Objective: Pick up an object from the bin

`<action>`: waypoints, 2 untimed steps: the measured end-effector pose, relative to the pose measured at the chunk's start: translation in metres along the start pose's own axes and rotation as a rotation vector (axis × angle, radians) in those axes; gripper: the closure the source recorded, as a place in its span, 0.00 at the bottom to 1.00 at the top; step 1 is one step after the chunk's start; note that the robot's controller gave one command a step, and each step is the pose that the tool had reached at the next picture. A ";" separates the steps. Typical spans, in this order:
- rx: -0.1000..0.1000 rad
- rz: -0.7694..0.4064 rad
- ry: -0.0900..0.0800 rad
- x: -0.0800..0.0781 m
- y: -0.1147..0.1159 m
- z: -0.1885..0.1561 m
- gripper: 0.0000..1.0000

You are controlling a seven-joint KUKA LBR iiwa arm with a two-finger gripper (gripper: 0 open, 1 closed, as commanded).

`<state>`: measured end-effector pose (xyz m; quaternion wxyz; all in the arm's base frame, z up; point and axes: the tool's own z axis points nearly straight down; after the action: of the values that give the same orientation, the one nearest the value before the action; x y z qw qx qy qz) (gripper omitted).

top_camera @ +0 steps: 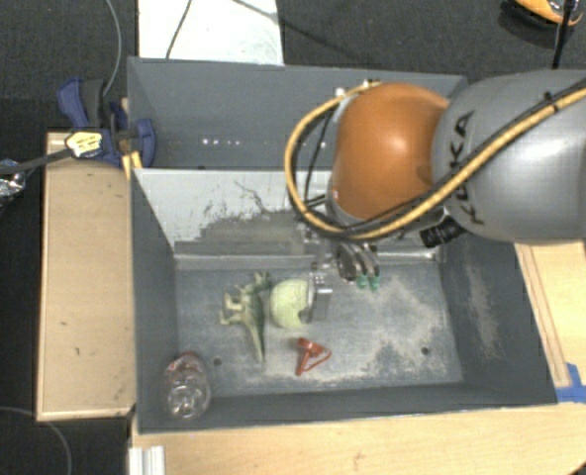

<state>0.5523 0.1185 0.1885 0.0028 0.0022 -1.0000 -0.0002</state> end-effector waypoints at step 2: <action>-0.002 -0.051 -0.014 -0.003 0.001 0.021 0.00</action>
Offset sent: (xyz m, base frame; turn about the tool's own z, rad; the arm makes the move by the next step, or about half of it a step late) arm -0.0012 0.0024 -0.0803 -0.1543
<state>0.5552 0.1193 0.1672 -0.0043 0.0279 -0.9996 -0.0011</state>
